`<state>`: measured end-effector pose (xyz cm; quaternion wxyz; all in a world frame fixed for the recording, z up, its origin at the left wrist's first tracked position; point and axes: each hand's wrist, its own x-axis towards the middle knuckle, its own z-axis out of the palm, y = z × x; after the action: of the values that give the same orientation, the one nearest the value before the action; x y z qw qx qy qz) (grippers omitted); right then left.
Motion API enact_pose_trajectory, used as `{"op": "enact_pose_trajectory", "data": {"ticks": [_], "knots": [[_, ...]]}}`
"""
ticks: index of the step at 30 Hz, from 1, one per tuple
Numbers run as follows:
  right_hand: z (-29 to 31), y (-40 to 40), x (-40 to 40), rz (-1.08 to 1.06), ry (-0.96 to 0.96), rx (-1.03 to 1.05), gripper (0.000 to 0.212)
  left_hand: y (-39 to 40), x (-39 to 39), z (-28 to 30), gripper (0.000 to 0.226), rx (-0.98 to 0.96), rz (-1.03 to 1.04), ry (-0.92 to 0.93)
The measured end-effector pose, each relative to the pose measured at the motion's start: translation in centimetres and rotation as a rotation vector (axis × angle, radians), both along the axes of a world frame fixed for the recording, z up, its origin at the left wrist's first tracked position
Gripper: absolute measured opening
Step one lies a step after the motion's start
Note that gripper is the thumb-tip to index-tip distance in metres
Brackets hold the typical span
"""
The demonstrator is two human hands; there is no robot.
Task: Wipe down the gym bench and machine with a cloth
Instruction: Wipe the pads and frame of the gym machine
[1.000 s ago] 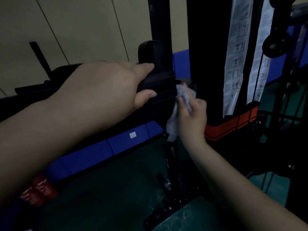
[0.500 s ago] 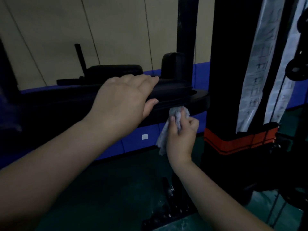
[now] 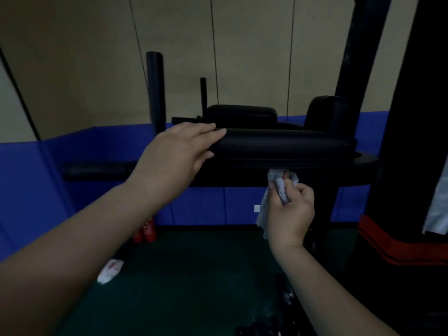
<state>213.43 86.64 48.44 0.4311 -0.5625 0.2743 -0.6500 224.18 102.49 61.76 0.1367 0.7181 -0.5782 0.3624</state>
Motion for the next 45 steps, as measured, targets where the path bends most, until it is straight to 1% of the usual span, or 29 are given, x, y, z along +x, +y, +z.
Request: {"op": "enact_pose_trajectory", "data": {"ticks": [3,5,6,8,10,12,14,18,19,22,26,29,33,36,38,41,44,45], "knots": [[0.0,2.1,2.0,0.015,0.013,-0.048,0.027,2.4,1.9,1.4,0.050,0.060,-0.074,0.153],[0.1,3.7,3.3,0.034,-0.004,-0.065,0.027,3.3,2.9,2.0,0.052,0.094,-0.109,0.203],[-0.1,4.2,4.1,0.056,-0.016,-0.057,0.025,3.6,3.3,2.2,0.053,0.108,-0.123,0.207],[-0.2,5.5,5.8,0.137,-0.104,0.019,0.017,4.2,4.3,2.3,0.053,0.120,-0.157,0.191],[-0.1,7.4,7.5,0.131,-0.095,0.016,0.014,5.2,5.4,2.2,0.053,0.116,-0.185,0.167],[-0.4,9.6,9.3,0.027,-0.037,-0.069,0.015,6.8,6.8,1.8,0.052,0.098,-0.206,0.159],[-0.9,11.7,10.9,-0.054,0.056,-0.171,0.026,8.8,8.6,1.2,0.048,0.087,-0.206,0.148],[-2.5,15.8,13.2,-0.053,0.099,-0.194,0.036,13.4,13.3,-0.2,0.042,0.079,-0.185,0.097],[-3.3,16.7,13.7,-0.048,0.114,-0.192,0.036,14.5,14.5,-0.5,0.041,0.064,-0.166,0.093],[-5.2,18.9,15.3,0.016,0.125,-0.063,0.033,17.0,17.7,-1.3,0.039,-0.010,-0.111,0.120],[-6.5,19.9,17.2,-0.002,0.239,-0.013,0.030,18.7,21.5,-2.7,0.038,-0.131,-0.080,0.242],[-7.1,19.4,18.5,0.021,0.305,0.026,0.027,18.5,24.2,-4.7,0.037,-0.142,-0.048,0.321],[-8.6,17.9,20.6,0.024,0.384,0.034,0.020,16.8,28.4,-8.8,0.035,-0.043,0.005,0.412],[-9.7,16.2,22.5,0.049,0.432,0.054,0.016,14.8,31.5,-11.8,0.035,0.033,0.045,0.520],[-10.1,15.1,23.7,0.057,0.444,0.078,0.018,13.2,32.9,-13.4,0.035,0.093,0.075,0.560],[-10.9,13.6,25.8,0.033,0.496,0.069,0.026,10.8,34.9,-16.0,0.033,0.144,0.112,0.568],[-12.0,11.8,27.7,0.009,0.572,0.037,0.028,8.6,36.1,-18.3,0.035,0.191,0.093,0.587],[-12.2,11.4,28.2,0.008,0.586,0.058,0.027,7.9,36.4,-19.1,0.035,0.224,0.081,0.587]]}}
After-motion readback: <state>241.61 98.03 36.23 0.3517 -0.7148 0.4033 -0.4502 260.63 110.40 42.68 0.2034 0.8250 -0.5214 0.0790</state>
